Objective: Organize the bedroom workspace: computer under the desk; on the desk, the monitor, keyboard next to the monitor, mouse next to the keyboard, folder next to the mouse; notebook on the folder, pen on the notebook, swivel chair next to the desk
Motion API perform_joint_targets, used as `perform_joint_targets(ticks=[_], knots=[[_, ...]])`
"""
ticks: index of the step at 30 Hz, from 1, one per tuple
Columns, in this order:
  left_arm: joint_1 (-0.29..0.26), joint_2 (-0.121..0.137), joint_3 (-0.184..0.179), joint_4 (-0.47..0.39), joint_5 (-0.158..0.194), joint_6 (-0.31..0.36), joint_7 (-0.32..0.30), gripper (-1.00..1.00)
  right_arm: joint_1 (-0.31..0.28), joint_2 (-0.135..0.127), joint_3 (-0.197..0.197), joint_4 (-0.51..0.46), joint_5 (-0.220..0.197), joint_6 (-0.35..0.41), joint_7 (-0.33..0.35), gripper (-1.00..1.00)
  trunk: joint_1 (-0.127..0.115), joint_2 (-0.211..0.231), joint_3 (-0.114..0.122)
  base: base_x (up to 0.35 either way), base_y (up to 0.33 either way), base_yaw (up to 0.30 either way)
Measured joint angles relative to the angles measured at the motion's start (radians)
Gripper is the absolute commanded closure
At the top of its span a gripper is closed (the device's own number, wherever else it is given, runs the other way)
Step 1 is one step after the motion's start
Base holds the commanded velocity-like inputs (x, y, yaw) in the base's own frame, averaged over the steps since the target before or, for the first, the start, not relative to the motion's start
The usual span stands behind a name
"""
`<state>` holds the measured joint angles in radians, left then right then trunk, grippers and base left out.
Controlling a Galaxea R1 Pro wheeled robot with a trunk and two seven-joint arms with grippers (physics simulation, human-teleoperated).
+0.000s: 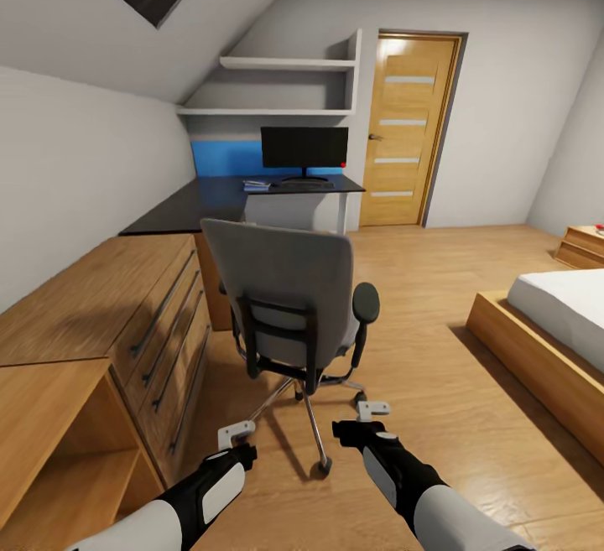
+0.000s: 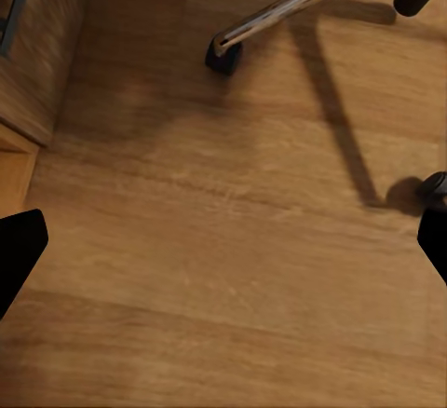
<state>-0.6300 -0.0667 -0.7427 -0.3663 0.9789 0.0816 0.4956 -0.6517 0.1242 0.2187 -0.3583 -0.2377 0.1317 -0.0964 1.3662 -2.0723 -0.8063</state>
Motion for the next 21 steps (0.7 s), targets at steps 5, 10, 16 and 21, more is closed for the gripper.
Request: perform_joint_targets(ticks=[5,10,16,21], knots=[[0.0,0.0,0.0,0.0,-0.001,0.0,0.0,-1.0,0.0,0.002,0.002,0.012,0.009,-0.018,0.0,-1.0,0.019,-0.035,-0.016,0.0,0.0,0.0],[0.0,0.0,0.0,0.0,0.0,0.0,0.0,-1.0,0.0,0.004,0.003,0.016,0.011,-0.036,-0.001,-1.0,0.038,-0.07,-0.031,0.0,0.0,0.0],[0.0,0.0,0.0,0.0,0.001,0.0,0.0,-1.0,0.0,0.012,0.003,0.019,0.012,-0.059,-0.002,-1.0,0.061,-0.112,-0.05,0.0,0.0,0.017],[0.0,0.0,0.0,0.0,0.002,0.0,0.0,-1.0,0.0,0.015,0.004,0.02,0.012,-0.065,-0.003,-1.0,0.081,-0.147,-0.066,0.0,0.0,0.116]])
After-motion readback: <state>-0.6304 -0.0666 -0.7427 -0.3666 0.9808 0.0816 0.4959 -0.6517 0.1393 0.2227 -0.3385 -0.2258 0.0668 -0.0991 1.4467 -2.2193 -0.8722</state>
